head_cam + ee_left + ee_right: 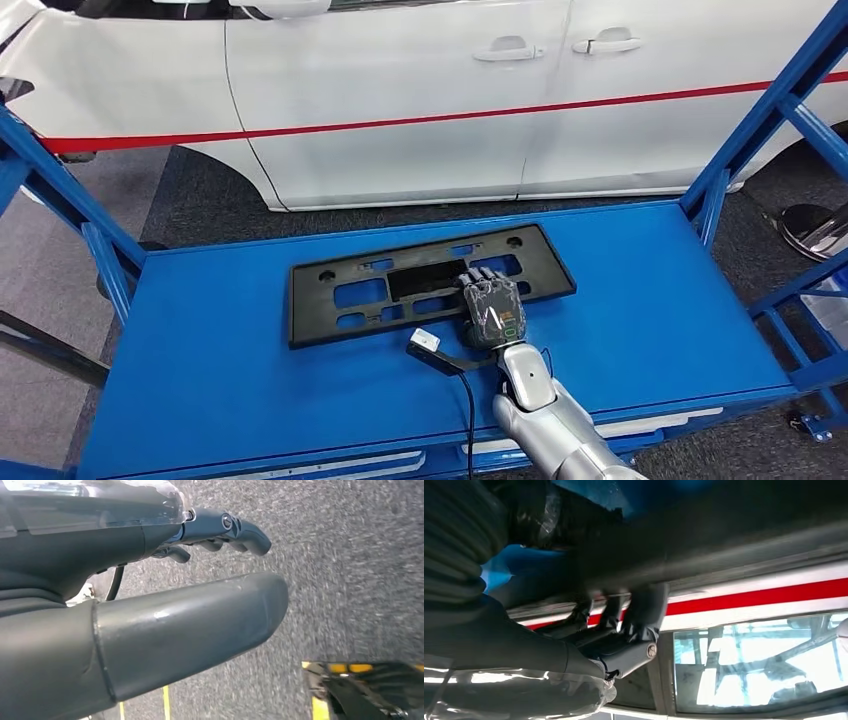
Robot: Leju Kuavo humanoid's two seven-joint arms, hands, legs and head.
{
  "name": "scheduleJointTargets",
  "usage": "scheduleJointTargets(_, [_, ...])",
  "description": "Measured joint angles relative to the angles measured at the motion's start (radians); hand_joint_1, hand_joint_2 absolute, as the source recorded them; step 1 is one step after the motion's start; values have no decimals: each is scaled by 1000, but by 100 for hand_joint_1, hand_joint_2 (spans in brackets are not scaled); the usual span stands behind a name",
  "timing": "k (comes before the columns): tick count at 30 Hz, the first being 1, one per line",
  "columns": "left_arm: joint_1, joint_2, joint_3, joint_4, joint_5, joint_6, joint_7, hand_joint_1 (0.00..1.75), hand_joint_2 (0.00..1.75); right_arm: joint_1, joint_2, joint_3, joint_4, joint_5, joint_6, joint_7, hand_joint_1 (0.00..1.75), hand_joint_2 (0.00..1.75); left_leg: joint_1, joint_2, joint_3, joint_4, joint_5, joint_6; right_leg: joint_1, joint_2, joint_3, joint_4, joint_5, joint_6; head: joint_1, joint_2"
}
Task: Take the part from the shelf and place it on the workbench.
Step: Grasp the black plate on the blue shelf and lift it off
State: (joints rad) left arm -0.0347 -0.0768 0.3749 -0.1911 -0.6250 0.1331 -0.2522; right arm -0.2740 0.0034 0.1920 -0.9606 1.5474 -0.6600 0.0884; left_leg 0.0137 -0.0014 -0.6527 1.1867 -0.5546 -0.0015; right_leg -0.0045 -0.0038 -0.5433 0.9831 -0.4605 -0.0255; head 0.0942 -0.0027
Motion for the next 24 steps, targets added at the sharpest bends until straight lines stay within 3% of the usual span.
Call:
scheduleJointTargets(2, [2,0,4,0,0,0,0,0,0,0,5,-6,2,2,0,-3,175,175,1,0,-47,100,-30,-5,2,0,0,2,-2,-1,0,0])
scheduleJointTargets(3, [2,0,6,0,0,0,0,0,0,0,6,-8,3,2,0,-4,175,175,1,0,-46,98,-17,-6,2,0,1,4,-3,-1,0,0])
scheduleJointTargets(5, [3,0,9,0,-1,0,0,0,0,0,8,-14,5,2,0,-7,175,175,4,1,10,-14,52,-7,0,2,3,12,-10,3,0,0])
scheduleJointTargets(7, [1,0,10,0,-2,0,0,0,0,-1,12,-21,8,2,0,-9,175,175,4,0,66,-129,90,-3,5,4,0,24,-18,12,0,0])
scheduleJointTargets(12, [0,-1,12,0,-2,0,1,0,0,0,16,-30,13,2,0,-17,175,175,3,-1,79,-163,93,24,7,7,-9,39,-29,34,0,0])
scheduleJointTargets(14, [0,-2,13,0,-3,0,1,0,0,1,16,-31,16,1,0,-21,175,175,6,1,78,-168,97,36,3,7,-39,107,-74,44,0,0])
scheduleJointTargets(16, [-1,-3,15,0,-3,0,2,0,0,2,18,-31,19,-4,0,-27,175,175,5,1,76,-168,97,40,-1,6,-104,241,-138,51,0,0])
scheduleJointTargets(18, [0,-3,17,0,-2,0,2,0,0,3,24,-31,22,-30,0,-57,175,175,5,1,76,-168,97,40,-4,6,-153,336,-163,54,0,0])
scheduleJointTargets(20, [0,-4,23,0,-1,0,1,0,0,7,39,-34,8,-110,0,-163,175,175,6,1,81,-168,95,38,-6,6,-135,288,-115,52,1,0])
scheduleJointTargets(22, [1,-7,34,0,2,1,-1,0,0,23,73,-37,-47,-283,0,-346,175,175,8,0,87,-168,91,33,-6,7,-65,141,-42,43,1,0])
scheduleJointTargets(24, [-1,-10,48,0,5,5,-5,0,0,56,120,-24,-139,-494,0,-505,175,175,6,0,88,-166,88,23,-2,8,-25,49,-12,34,0,0])
